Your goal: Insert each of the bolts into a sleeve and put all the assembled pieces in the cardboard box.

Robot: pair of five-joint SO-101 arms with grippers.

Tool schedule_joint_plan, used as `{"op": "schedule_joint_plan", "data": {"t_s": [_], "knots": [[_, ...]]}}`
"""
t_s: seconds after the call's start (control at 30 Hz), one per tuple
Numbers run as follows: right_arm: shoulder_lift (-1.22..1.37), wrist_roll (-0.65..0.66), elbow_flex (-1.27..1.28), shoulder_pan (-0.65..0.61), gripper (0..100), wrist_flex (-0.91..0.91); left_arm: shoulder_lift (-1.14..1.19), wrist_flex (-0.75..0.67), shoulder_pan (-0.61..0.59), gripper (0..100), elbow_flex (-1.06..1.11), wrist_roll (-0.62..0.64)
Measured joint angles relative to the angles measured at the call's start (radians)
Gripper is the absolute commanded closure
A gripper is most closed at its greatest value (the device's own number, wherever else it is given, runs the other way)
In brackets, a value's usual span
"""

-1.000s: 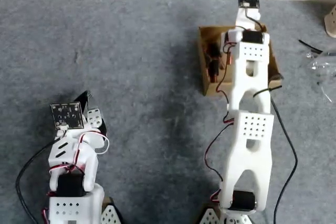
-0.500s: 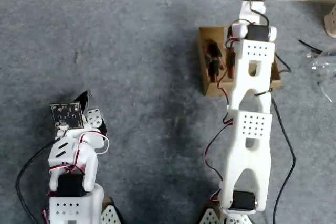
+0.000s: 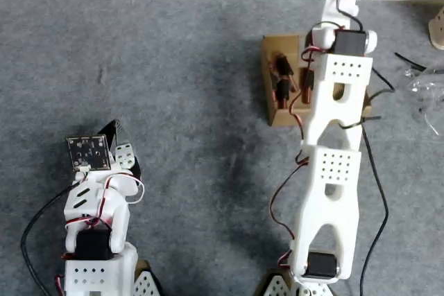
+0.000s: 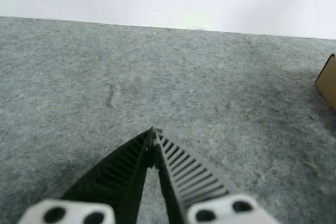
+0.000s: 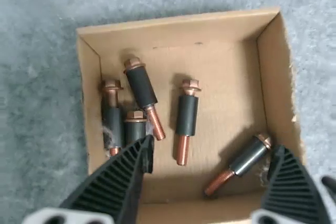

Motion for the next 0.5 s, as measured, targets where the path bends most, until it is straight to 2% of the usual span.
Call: {"op": "schedule_joint_plan", "data": {"t_s": [0.5], "knots": [[-0.47,0.0,-0.009,-0.012,69.2,0.008,0.0,0.0,0.0,99,0.0,0.0]]}}
